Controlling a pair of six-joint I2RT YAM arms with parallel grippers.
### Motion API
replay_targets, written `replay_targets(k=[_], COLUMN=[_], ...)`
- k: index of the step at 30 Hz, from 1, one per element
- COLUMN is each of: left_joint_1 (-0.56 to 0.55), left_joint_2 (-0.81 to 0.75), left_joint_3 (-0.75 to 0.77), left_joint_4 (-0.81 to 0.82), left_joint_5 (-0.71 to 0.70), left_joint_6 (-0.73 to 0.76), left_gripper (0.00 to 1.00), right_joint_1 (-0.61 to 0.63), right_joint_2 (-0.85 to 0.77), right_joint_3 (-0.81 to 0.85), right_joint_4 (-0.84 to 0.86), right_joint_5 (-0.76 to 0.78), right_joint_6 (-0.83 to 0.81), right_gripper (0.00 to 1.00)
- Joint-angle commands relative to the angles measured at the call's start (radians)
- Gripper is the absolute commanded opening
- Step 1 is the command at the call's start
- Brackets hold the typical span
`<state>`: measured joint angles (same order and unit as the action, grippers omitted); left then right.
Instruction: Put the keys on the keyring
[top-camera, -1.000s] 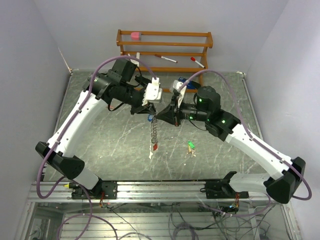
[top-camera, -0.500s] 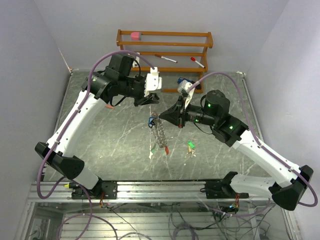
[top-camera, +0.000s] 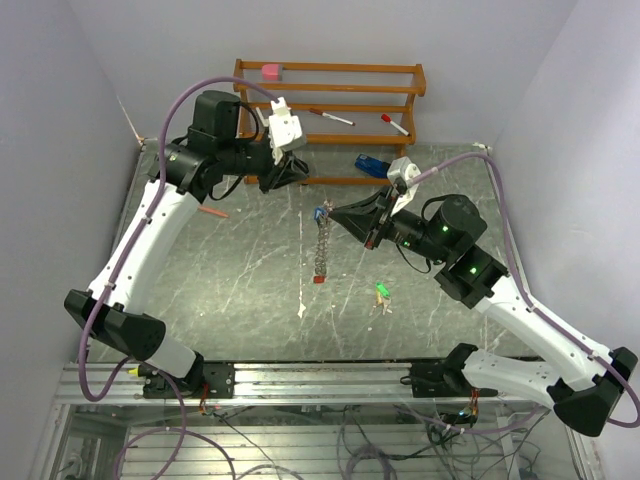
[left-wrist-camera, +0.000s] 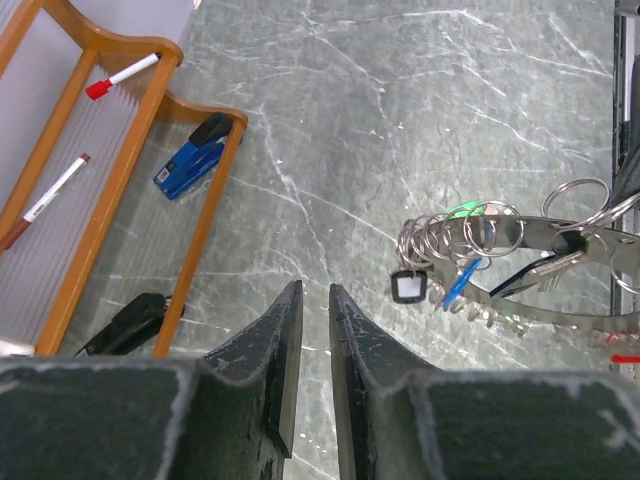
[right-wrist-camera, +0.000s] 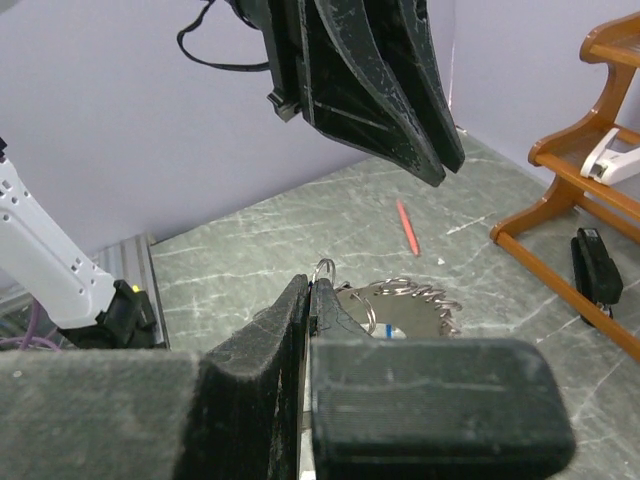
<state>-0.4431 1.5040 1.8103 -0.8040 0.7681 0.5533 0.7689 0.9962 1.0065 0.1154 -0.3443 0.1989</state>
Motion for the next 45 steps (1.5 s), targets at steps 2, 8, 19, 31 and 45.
replay_targets(k=[2,8,19,31,45], left_joint_1=[0.004,0.004,-0.008,-0.061,-0.069], left_joint_2=[-0.023,-0.024,-0.025,-0.018,-0.016], left_joint_3=[-0.012,0.009,-0.025,-0.053,-0.077], left_joint_4=[0.023,-0.161,-0.26,-0.205,-0.187], left_joint_5=[0.119,0.262,0.341,0.31,0.276], left_joint_6=[-0.031,0.123,0.225,0.18,0.189], left_gripper=[0.27,0.3,0.53,0.61,0.42], right_joint_1=[0.003,0.002,0.001,0.001,0.003], right_joint_2=[-0.01,-0.015,0.014,0.033,0.051], right_joint_3=[0.005,0.011,0.03,0.035,0.057], right_joint_4=[0.085,0.089,0.093,0.115,0.121], right_joint_5=[0.014,0.015,-0.018,-0.032,-0.05], right_joint_6=[0.023,0.032,0.047,0.059,0.068], right_gripper=[0.0,0.0,0.0,0.0,0.0])
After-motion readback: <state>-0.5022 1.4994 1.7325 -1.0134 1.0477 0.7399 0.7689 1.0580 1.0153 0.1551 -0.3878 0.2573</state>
